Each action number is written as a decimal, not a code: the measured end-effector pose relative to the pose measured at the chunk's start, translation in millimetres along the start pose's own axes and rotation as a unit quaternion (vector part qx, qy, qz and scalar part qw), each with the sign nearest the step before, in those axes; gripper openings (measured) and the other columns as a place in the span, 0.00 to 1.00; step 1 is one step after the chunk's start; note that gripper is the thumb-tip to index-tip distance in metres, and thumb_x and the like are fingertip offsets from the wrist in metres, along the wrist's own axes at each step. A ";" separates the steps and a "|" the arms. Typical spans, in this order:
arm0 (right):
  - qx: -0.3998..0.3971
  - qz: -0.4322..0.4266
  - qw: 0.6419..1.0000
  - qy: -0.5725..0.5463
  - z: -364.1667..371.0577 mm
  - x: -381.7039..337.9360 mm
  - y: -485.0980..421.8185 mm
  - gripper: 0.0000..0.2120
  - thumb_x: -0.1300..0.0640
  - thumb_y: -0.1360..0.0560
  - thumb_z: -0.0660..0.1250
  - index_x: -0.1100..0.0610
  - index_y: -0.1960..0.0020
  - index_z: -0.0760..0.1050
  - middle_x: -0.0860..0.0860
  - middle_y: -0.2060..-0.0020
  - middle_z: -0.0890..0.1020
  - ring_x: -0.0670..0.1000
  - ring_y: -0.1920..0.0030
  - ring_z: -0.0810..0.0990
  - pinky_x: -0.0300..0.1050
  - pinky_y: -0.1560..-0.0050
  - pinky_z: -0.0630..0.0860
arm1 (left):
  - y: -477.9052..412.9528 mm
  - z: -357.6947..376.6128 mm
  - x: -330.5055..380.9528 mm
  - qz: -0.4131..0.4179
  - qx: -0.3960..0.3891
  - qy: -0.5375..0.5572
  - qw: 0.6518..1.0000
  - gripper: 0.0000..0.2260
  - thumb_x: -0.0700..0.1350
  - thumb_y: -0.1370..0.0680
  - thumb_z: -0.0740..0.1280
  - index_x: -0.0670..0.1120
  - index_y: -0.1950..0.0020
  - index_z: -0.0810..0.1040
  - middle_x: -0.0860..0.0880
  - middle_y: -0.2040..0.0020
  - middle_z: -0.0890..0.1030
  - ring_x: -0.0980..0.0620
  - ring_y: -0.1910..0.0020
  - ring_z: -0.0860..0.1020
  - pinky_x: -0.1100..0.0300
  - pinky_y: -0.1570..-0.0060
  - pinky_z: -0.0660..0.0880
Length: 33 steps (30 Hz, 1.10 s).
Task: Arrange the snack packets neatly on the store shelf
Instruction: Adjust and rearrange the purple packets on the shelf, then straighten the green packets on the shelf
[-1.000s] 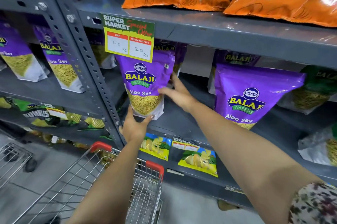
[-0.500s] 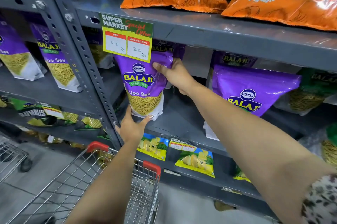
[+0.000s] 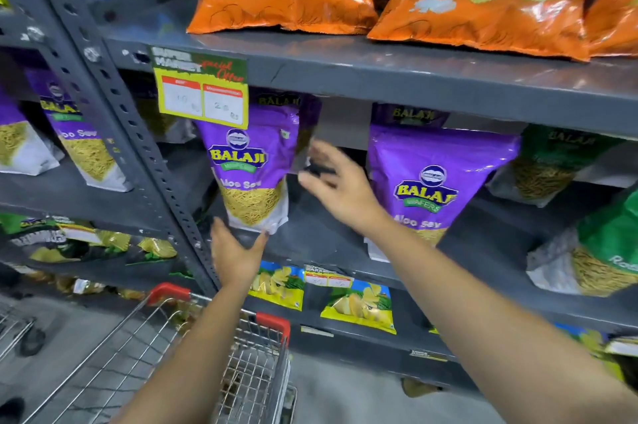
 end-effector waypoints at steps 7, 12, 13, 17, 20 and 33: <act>0.226 0.083 0.959 0.148 -161.2 101.1 197.2 0.08 0.61 0.29 0.72 0.48 0.56 0.83 0.36 0.62 0.85 0.37 0.58 0.82 0.29 0.55 0.76 | 157.1 66.1 41.1 0.136 -0.053 0.119 0.982 0.20 0.28 0.29 0.68 0.48 0.42 0.77 0.44 0.48 0.79 0.53 0.49 0.78 0.48 0.46 0.75; 0.499 0.176 0.845 0.078 -340.1 150.9 299.8 0.11 0.66 0.25 0.65 0.54 0.47 0.80 0.41 0.58 0.84 0.31 0.59 0.78 0.22 0.57 0.71 | 278.1 178.3 134.2 0.227 -0.297 0.124 0.919 0.24 0.36 0.27 0.66 0.64 0.42 0.72 0.67 0.51 0.79 0.60 0.56 0.79 0.60 0.52 0.77; 0.518 0.176 0.834 0.072 -366.1 152.1 305.6 0.12 0.65 0.24 0.65 0.56 0.42 0.78 0.47 0.52 0.82 0.31 0.57 0.77 0.23 0.55 0.72 | 298.4 199.5 153.0 0.239 -0.338 0.112 0.903 0.25 0.38 0.27 0.66 0.65 0.40 0.69 0.66 0.50 0.78 0.60 0.54 0.79 0.61 0.50 0.76; 0.468 0.231 0.853 0.012 -429.8 161.9 294.5 0.24 0.63 0.23 0.61 0.52 0.29 0.65 0.51 0.35 0.72 0.45 0.37 0.74 0.47 0.35 0.71 | 352.5 277.6 206.7 0.221 -0.441 0.056 0.868 0.34 0.41 0.26 0.67 0.54 0.22 0.58 0.52 0.23 0.63 0.54 0.28 0.67 0.51 0.31 0.71; 0.371 0.263 0.887 -0.076 -435.5 167.6 270.6 0.32 0.67 0.25 0.58 0.50 0.24 0.57 0.50 0.26 0.64 0.52 0.27 0.65 0.55 0.30 0.66 | 372.9 311.4 235.9 0.170 -0.468 0.056 0.865 0.42 0.37 0.28 0.67 0.54 0.20 0.48 0.51 0.20 0.58 0.50 0.22 0.60 0.50 0.26 0.65; 0.202 0.230 0.948 -0.082 -412.8 156.8 256.0 0.33 0.62 0.41 0.57 0.31 0.45 0.71 0.34 0.44 0.76 0.44 0.37 0.72 0.44 0.45 0.71 | 375.5 311.4 247.5 0.141 -0.398 0.028 0.906 0.47 0.33 0.34 0.61 0.68 0.24 0.48 0.53 0.33 0.77 0.44 0.42 0.79 0.50 0.50 0.81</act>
Point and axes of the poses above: each hand's wrist, its own y-axis away from the middle knuckle, its own z-axis out of the palm, x = y × z, the point moved 7 cm from there along -y, towards the middle knuckle
